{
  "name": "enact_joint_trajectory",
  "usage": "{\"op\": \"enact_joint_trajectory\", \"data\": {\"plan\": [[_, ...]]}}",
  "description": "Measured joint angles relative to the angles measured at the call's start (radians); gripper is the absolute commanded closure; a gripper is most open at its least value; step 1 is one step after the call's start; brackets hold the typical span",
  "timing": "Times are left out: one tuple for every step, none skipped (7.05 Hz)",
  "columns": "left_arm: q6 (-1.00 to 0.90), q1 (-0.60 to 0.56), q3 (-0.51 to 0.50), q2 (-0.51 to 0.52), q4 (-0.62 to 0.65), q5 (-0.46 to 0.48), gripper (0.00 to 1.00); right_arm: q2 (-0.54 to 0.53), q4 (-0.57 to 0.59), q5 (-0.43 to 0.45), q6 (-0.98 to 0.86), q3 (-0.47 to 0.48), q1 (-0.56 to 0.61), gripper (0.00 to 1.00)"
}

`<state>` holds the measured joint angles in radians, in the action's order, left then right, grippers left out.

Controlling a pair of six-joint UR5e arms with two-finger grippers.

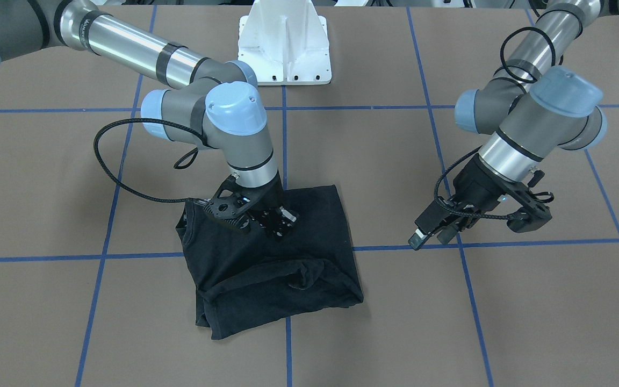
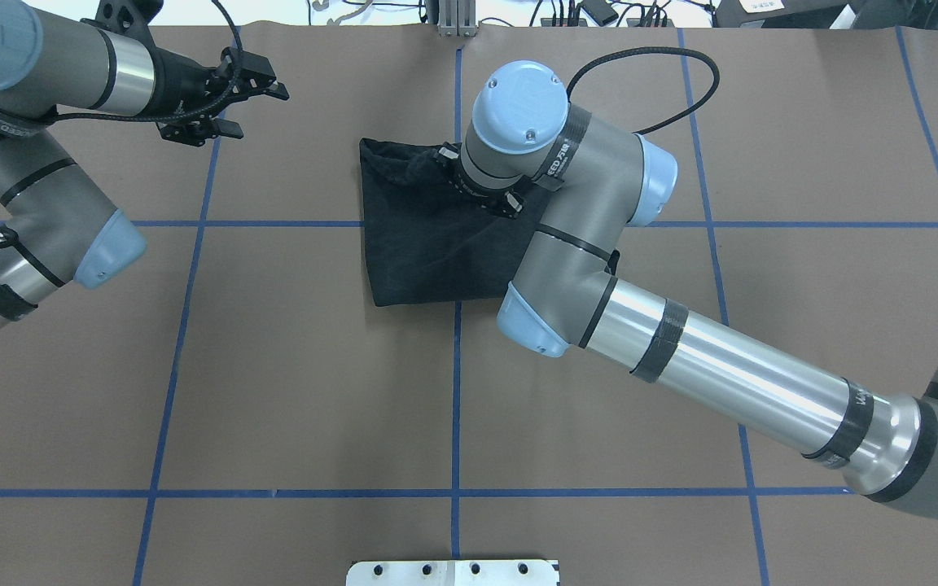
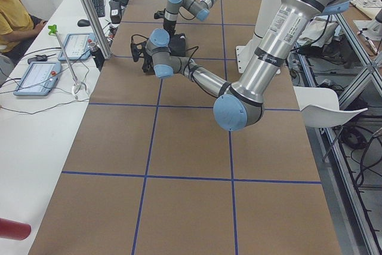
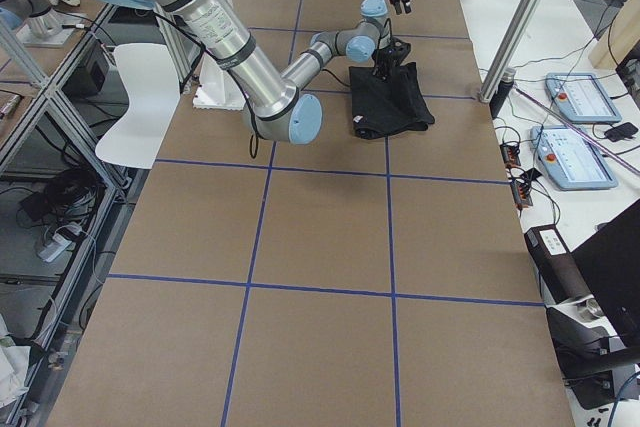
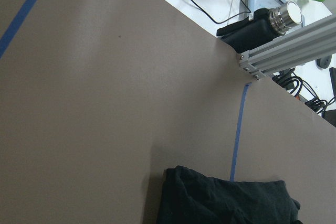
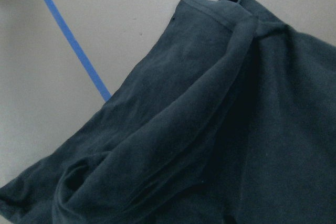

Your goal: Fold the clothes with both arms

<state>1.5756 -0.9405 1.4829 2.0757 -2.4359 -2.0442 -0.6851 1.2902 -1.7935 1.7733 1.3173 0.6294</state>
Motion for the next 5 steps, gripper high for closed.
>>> {"op": "enact_joint_trajectory", "data": {"plan": [[-0.003,0.0,-0.001,-0.002,0.0,-0.001,0.05,0.003,0.006,0.014,-0.021,-0.006,-0.01,1.0],[-0.004,0.001,-0.003,-0.002,0.0,-0.002,0.05,0.01,0.008,0.028,-0.041,-0.015,-0.012,1.0],[-0.005,0.001,-0.004,-0.002,0.0,-0.001,0.05,0.035,0.008,0.036,-0.053,-0.045,-0.003,1.0],[-0.005,0.001,-0.004,-0.003,0.0,-0.001,0.05,0.082,0.005,0.038,-0.061,-0.112,0.009,1.0],[-0.005,0.001,-0.004,-0.004,0.0,0.0,0.04,0.128,-0.002,0.04,-0.072,-0.191,0.018,1.0]]}}
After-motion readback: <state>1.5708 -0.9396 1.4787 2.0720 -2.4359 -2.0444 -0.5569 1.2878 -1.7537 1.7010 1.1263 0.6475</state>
